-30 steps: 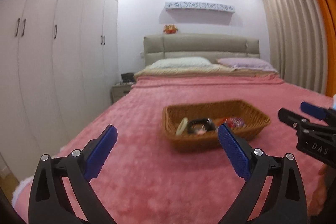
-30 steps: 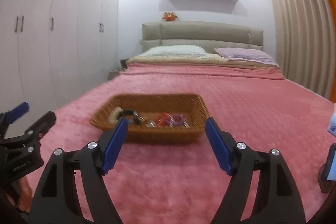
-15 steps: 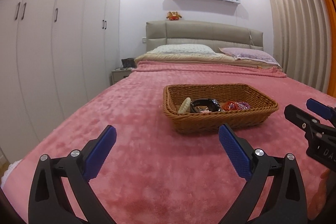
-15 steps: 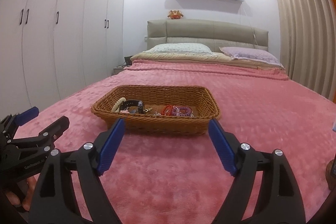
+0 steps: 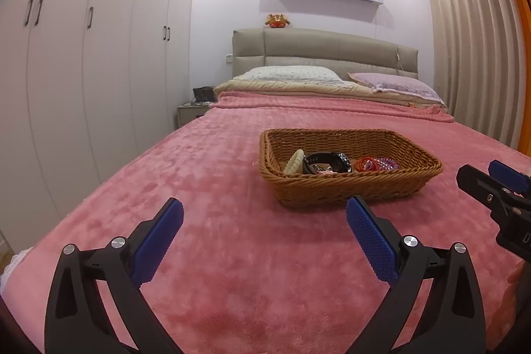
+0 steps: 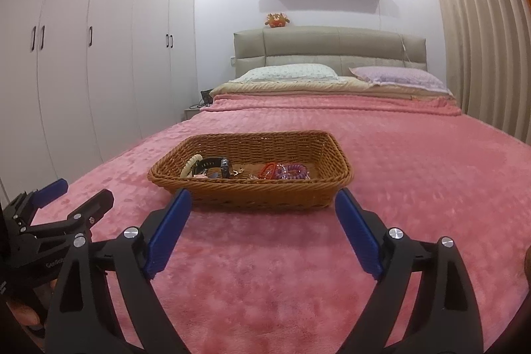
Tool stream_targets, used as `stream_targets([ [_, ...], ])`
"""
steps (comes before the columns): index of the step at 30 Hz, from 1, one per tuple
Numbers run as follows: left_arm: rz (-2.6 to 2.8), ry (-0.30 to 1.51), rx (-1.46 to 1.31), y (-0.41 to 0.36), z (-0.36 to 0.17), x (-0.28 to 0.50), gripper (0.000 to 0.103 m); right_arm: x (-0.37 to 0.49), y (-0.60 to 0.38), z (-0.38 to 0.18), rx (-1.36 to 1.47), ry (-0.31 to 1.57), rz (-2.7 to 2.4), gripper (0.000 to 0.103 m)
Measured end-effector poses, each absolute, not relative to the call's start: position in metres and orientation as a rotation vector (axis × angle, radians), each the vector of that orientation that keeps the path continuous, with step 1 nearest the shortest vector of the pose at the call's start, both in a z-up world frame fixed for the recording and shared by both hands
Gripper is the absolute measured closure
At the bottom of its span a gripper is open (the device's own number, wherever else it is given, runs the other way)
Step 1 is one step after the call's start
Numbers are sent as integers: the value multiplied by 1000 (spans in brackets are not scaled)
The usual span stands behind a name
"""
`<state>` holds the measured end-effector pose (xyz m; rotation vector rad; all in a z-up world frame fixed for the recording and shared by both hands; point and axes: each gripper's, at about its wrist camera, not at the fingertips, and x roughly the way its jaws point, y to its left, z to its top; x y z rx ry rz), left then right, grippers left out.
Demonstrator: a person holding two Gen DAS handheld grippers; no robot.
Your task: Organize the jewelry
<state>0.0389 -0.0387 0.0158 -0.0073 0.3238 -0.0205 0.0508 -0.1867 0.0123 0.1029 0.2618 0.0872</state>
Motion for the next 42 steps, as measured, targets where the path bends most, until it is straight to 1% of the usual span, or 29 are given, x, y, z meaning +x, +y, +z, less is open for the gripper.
stream_targets([
  [6, -22, 319, -9, -38, 16, 39, 8, 55, -190, 11, 121, 278, 94, 18],
  [10, -22, 320, -13, -38, 15, 38, 8, 54, -186, 11, 107, 269, 90, 14],
  [24, -23, 323, -16, -38, 15, 38, 8, 50, -176, 10, 62, 260, 96, 13],
  [42, -23, 323, -16, -38, 15, 38, 8, 49, -174, 12, 56, 265, 97, 11],
])
